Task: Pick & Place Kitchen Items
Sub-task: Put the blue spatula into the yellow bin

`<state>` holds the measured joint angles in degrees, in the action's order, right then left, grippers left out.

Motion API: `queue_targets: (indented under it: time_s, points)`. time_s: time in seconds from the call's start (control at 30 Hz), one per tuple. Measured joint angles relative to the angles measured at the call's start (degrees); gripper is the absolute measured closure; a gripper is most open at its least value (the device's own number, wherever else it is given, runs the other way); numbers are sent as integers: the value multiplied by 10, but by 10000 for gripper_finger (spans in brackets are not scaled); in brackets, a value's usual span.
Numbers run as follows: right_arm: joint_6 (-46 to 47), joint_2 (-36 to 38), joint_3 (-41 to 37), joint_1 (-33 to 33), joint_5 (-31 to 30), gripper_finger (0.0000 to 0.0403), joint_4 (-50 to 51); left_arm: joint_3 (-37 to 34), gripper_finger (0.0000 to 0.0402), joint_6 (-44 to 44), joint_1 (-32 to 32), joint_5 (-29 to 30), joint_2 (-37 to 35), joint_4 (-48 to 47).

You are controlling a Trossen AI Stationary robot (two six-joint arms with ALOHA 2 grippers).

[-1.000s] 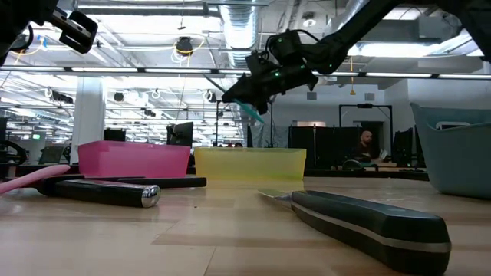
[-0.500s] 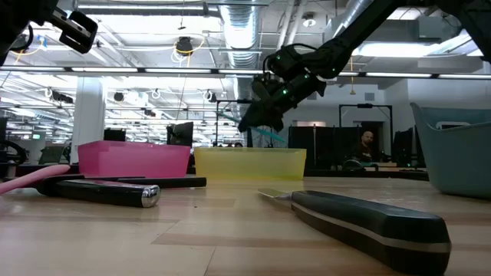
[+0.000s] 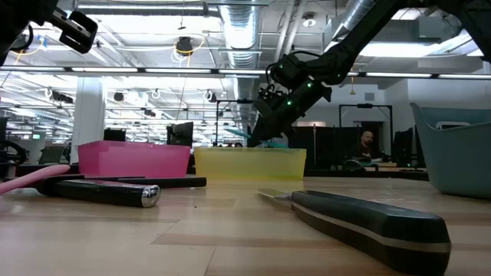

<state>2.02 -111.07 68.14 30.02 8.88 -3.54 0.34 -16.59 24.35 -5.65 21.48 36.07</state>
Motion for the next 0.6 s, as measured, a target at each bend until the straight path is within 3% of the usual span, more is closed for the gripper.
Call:
queue_targets:
  time_s: [0.6]
  points:
    - [26,-41,0,-12,-30,354,-28,0,394,0,0,0,0,0]
